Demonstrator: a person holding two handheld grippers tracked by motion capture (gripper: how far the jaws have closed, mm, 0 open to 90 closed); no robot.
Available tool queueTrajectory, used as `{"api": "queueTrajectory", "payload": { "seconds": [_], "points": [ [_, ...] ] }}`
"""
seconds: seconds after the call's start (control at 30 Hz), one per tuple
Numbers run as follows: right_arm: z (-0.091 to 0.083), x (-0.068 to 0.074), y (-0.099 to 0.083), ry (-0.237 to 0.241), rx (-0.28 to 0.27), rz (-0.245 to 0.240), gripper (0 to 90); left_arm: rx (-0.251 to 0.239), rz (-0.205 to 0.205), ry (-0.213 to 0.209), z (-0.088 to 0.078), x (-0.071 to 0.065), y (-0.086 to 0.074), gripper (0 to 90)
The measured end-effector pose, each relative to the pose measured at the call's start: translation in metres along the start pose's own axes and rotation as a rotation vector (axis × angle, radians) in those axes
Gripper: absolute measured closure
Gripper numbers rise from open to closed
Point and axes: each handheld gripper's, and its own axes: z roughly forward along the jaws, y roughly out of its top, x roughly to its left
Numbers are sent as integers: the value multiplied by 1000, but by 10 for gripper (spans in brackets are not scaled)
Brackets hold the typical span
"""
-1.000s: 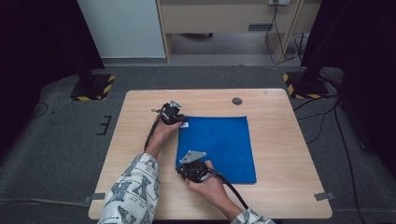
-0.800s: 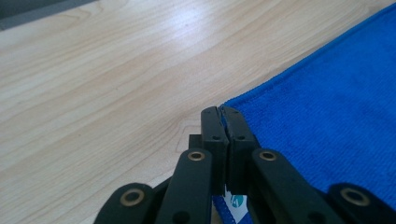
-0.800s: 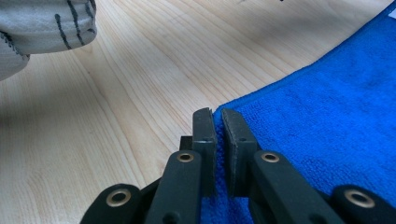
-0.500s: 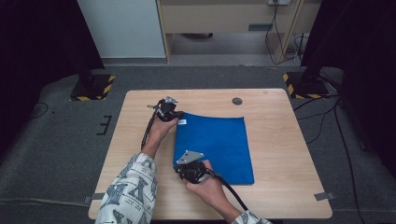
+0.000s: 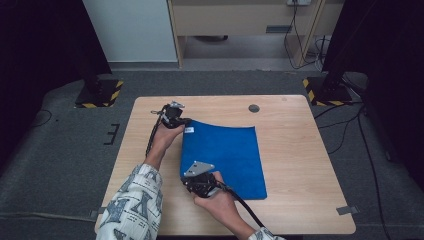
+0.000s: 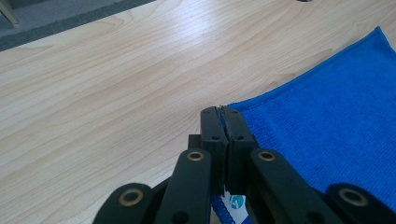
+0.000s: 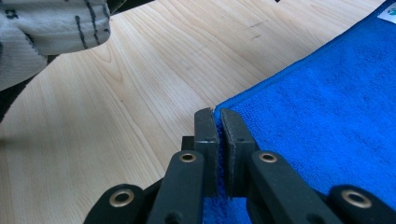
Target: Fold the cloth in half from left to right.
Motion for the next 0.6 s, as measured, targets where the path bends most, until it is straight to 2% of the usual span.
{"api": "queueTrajectory", "payload": {
  "seconds": [0.2, 0.27, 0.47, 0.6],
  "points": [
    [1, 3, 5, -4, -9, 4, 867, -7, -12, -4, -8, 7, -1, 890],
    [1, 6, 8, -7, -4, -1, 867, 9, -1, -6, -10, 8, -1, 890],
    [2, 14, 15, -2, -11, -15, 867, 0, 12, -7, -20, 10, 4, 890],
    [2, 18, 20, 0, -16, -24, 867, -4, 6, -8, -26, 14, 5, 889]
  ]
}}
